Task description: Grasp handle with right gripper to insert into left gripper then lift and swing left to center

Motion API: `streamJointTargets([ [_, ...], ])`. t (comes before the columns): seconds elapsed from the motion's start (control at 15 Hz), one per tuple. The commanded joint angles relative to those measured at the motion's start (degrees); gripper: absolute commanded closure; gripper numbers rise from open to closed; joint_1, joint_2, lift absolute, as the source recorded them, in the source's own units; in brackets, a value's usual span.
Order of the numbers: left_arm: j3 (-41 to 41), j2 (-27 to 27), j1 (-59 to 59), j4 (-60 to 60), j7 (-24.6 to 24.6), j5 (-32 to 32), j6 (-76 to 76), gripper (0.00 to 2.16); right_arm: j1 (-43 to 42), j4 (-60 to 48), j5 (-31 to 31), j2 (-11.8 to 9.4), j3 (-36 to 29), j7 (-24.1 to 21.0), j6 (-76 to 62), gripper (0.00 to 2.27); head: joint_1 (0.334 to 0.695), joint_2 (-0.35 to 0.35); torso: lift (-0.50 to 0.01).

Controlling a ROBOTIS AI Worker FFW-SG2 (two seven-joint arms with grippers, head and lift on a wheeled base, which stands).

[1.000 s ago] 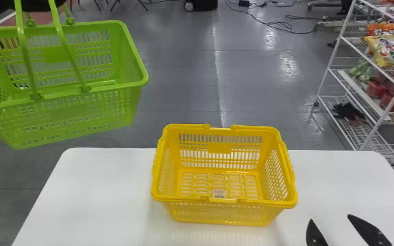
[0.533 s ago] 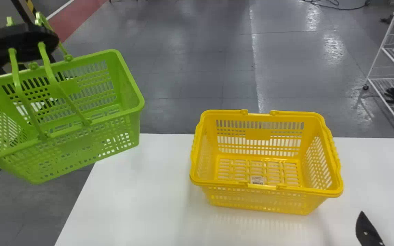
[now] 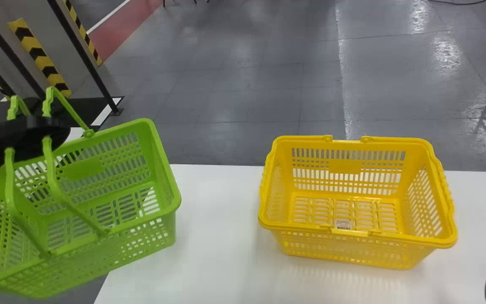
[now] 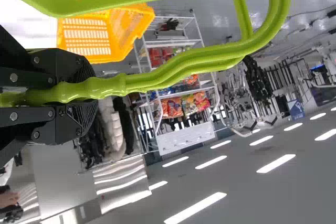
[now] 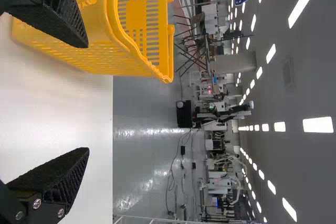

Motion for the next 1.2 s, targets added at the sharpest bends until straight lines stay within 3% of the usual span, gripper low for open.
streamJointTargets([
  [0.0,8.28,-3.93,10.97,-7.14,0.32,1.70,0.07,1.94,-0.21,0.48,-0.04,0.00,-0.05,-0.02,-0.37,0.10,0.695,0.266,-0.093],
  [0.47,16.63,-18.87,27.31,-29.03,1.91,6.10,0.07,1.94,-0.47,0.83,-0.13,-0.17,-0.75,0.60,-0.54,0.10,0.695,0.221,-0.093],
  [0.8,15.57,-26.34,33.03,-43.35,3.22,9.09,0.07,1.94,-0.29,0.83,-1.01,-0.26,-1.28,1.04,-0.89,0.10,0.695,0.105,-0.093],
  [0.87,14.34,-27.48,33.91,-46.25,3.93,9.09,0.07,1.94,-0.29,0.83,-1.18,-0.35,-1.28,1.13,-0.89,0.10,0.695,0.055,-0.093],
  [1.13,7.31,-29.15,33.47,-52.32,6.12,8.91,0.07,1.94,0.06,0.65,-1.18,-0.35,-1.28,1.30,-0.89,0.10,0.695,-0.072,-0.093],
])
